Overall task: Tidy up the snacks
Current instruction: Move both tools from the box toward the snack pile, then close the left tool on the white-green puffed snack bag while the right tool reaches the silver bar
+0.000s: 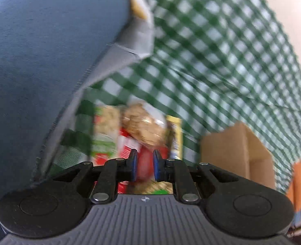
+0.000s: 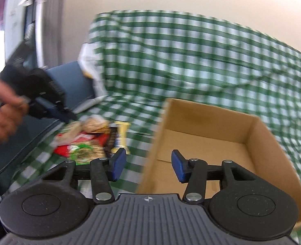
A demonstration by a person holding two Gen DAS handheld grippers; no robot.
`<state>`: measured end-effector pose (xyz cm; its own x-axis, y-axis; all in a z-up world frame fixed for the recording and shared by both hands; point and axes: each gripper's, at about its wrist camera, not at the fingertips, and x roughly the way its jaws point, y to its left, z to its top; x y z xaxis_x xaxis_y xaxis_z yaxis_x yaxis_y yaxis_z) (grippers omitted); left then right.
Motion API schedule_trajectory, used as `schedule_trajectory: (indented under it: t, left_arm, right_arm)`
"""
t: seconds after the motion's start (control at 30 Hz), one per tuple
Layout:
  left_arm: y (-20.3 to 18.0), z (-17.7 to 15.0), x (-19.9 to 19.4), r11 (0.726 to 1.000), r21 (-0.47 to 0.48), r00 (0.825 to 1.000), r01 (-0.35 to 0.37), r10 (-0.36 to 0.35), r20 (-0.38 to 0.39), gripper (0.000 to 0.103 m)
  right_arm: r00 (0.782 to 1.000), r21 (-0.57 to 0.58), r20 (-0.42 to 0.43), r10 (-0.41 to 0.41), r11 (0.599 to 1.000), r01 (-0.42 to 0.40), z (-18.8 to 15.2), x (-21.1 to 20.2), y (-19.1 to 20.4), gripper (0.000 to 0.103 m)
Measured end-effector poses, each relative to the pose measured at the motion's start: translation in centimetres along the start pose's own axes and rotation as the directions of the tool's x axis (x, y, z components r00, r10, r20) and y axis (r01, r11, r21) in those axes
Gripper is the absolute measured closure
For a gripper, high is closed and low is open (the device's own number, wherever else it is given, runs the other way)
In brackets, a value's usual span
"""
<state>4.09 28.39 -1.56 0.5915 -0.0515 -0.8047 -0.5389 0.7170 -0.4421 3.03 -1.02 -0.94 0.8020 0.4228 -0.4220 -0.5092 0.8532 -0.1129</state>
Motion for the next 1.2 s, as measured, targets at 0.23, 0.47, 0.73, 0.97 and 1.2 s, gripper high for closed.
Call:
schedule_trajectory:
  t: [0.23,0.47,0.73,0.97,1.2]
  left_arm:
    - [2.0,1.6,2.7,0.997,-0.046,0.997,-0.069,0.071,0.044,0.053]
    - [2.6,2.3,4.7,0.990,-0.034,0.991,-0.137,0.136,-0.005,0.049]
    - [1.9,1.9,7.0,0.977,0.051,0.976,-0.205,0.208,-0.069,0.052]
    - [1.4,0.9,5.1,0.977,0.091,0.980,-0.190,0.194,-0.036,0.063]
    - [2.2,-0.9,2.1,0.999,-0.025,0.997,-0.031,0.030,-0.069,0.063]
  right_arm:
    - [0.988,-0.081,-0.092,0.127,0.988,-0.135,-0.5,3.1,5.3,0.051]
    - [0.949,-0.087,-0.272,0.161,0.978,-0.191,-1.9,6.9,7.7,0.046]
    - [0.904,-0.052,-0.397,0.160,0.979,-0.196,-3.7,10.3,8.8,0.045]
    - [0.884,-0.018,-0.437,0.166,0.981,-0.193,-4.5,11.0,8.5,0.059]
    - [0.886,-0.017,-0.428,0.179,0.978,-0.206,-4.2,9.4,8.2,0.074]
